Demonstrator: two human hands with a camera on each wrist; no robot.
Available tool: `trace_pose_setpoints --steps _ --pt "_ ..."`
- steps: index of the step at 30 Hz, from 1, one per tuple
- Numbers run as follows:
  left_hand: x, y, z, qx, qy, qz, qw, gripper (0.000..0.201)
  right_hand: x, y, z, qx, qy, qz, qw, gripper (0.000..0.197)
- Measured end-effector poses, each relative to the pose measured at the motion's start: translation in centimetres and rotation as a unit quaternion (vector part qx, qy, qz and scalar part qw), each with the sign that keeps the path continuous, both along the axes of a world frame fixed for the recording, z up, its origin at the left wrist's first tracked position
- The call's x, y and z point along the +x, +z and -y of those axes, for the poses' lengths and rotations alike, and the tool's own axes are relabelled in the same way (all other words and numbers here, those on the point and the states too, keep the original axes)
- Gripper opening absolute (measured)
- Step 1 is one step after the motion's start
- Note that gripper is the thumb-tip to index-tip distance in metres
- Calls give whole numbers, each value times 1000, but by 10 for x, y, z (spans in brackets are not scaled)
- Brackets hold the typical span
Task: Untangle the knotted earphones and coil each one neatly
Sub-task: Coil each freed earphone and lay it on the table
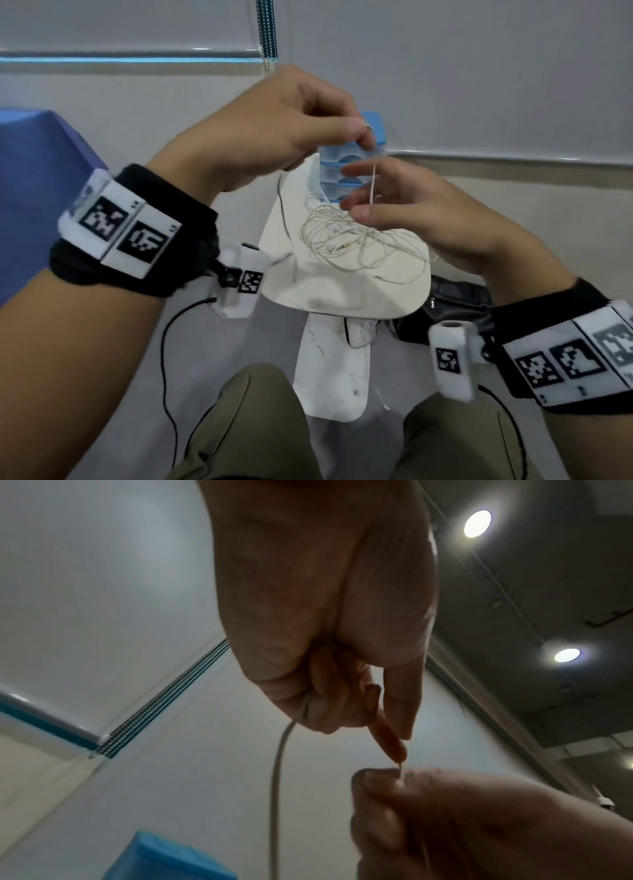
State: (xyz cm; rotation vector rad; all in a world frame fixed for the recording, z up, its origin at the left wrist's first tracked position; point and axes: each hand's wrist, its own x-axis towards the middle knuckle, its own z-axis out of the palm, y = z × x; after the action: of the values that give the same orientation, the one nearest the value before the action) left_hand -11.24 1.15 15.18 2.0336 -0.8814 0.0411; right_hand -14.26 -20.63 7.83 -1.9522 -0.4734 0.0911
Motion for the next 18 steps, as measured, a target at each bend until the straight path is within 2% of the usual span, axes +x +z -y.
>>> trace_pose_setpoints --steps 2,4,7,10,12,15,18 --pt "-1 -4 10 11 -14 7 1000 13 1 8 -18 -18 -4 35 999 7" --pt "3 -12 7 0 -6 -15 1000 7 3 12 -19 31 -51 48 997 23" --pt "12 -36 -12 -11 40 -75 996 5 2 22 -3 192 -123 47 973 39" --pt "17 -67 -31 17 80 -104 991 15 2 28 16 318 -175 72 929 43" --pt "20 -82 -40 8 96 -133 986 23 2 28 24 349 -201 84 912 42" --pt "22 -88 -45 -25 120 -145 982 33 0 22 28 280 -226 70 930 45" --pt "20 -71 -42 -61 154 -85 983 38 1 13 24 135 -202 50 969 42"
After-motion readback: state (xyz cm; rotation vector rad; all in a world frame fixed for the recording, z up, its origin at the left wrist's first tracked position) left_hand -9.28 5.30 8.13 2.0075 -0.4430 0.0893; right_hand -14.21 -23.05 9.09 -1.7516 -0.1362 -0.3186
